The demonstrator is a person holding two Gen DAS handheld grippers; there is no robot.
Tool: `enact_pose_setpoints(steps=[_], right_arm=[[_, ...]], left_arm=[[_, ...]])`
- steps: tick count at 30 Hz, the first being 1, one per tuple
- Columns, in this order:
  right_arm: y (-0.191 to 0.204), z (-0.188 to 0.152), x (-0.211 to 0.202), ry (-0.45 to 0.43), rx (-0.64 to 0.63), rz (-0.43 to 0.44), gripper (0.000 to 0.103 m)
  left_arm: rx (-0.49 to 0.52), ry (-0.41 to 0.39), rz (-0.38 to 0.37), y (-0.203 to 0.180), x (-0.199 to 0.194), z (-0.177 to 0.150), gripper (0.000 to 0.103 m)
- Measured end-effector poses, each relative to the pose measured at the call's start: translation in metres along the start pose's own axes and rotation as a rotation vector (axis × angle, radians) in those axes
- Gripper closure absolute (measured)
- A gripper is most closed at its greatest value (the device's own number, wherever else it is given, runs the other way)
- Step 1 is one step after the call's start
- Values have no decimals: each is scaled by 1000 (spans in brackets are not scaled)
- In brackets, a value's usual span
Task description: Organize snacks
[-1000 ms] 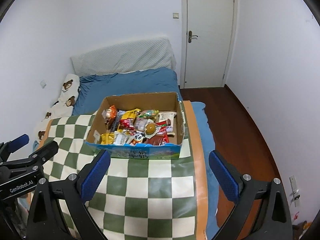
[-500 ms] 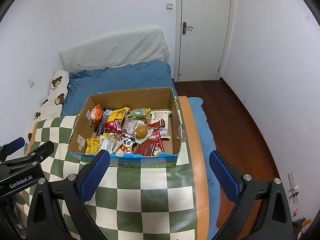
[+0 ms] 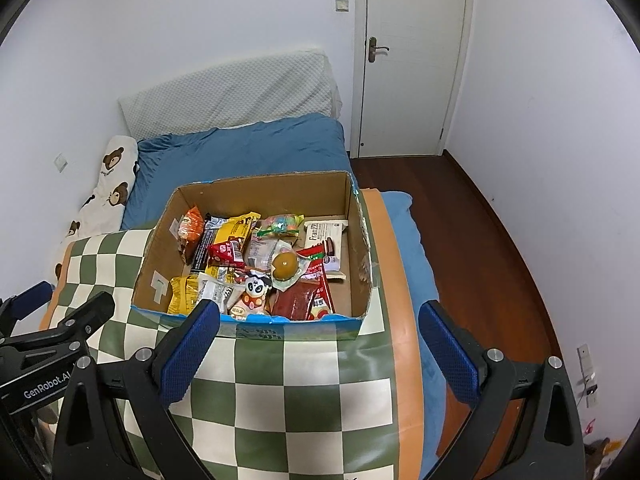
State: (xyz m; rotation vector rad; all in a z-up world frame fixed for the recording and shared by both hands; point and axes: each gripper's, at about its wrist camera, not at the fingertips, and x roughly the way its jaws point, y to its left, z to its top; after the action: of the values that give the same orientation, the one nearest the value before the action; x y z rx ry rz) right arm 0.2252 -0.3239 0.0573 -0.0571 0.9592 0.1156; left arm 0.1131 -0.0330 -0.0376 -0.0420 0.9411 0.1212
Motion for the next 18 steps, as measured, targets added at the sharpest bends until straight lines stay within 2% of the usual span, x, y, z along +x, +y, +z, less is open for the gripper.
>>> enact_pose_setpoints(steps=[18], right_arm=[[0, -2, -5, 4, -11, -3, 1]], left_arm=[[9, -7, 3, 1, -5, -1, 0]])
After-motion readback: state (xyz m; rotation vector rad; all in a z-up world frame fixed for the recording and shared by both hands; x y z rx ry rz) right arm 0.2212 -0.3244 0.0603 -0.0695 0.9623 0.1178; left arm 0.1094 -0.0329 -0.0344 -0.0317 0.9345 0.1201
